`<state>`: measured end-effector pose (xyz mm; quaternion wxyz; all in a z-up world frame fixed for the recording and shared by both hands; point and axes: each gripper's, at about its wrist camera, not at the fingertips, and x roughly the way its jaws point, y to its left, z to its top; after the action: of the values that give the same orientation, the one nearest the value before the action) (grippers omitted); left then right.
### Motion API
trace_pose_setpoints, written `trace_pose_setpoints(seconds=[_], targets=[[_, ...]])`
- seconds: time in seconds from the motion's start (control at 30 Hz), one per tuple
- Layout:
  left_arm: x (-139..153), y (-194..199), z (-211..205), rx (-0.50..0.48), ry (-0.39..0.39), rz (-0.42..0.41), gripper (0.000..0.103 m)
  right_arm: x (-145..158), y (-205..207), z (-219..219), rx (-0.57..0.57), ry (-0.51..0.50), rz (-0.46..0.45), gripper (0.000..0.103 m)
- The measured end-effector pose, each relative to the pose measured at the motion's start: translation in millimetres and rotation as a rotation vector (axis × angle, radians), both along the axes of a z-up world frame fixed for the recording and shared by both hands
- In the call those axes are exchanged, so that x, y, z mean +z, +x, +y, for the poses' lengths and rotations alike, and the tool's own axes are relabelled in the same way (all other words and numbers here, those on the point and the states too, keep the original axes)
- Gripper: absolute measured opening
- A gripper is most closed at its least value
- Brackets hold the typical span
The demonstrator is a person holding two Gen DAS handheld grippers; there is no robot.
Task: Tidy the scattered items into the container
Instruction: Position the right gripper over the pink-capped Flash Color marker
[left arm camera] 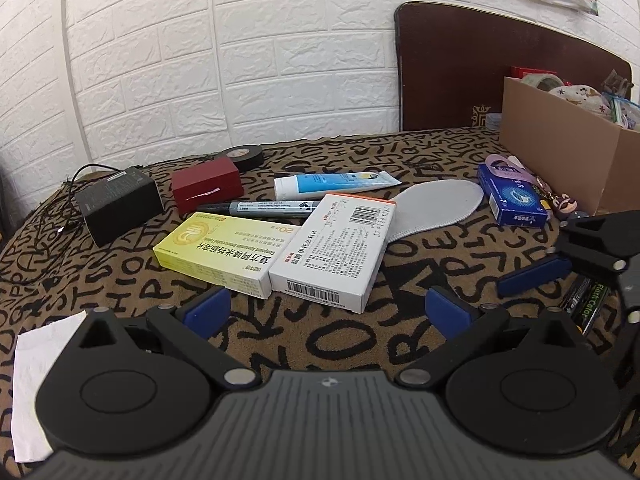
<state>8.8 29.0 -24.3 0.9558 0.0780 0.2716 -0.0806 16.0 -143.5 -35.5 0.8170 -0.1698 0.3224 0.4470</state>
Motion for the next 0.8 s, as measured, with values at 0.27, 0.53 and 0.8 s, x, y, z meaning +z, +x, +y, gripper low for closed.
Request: trace_pose_setpoints(seconds=[0.27, 0.53, 0.8], targets=[[4, -1, 9, 0.007, -0.008, -0.019, 0.103, 17, 0, -21, -0.040, 0.017, -0.041, 0.103], [-5, -6, -11, -0.066, -0.009, 0.012, 0.103, 3, -18, -60, -0.082, -0.055, 0.060, 0.103], [-3, -15, -24, -0.112, 0.011, 0.001, 0.103, 16, -54, -64, -0.054, 0.018, 0.062, 0.103]])
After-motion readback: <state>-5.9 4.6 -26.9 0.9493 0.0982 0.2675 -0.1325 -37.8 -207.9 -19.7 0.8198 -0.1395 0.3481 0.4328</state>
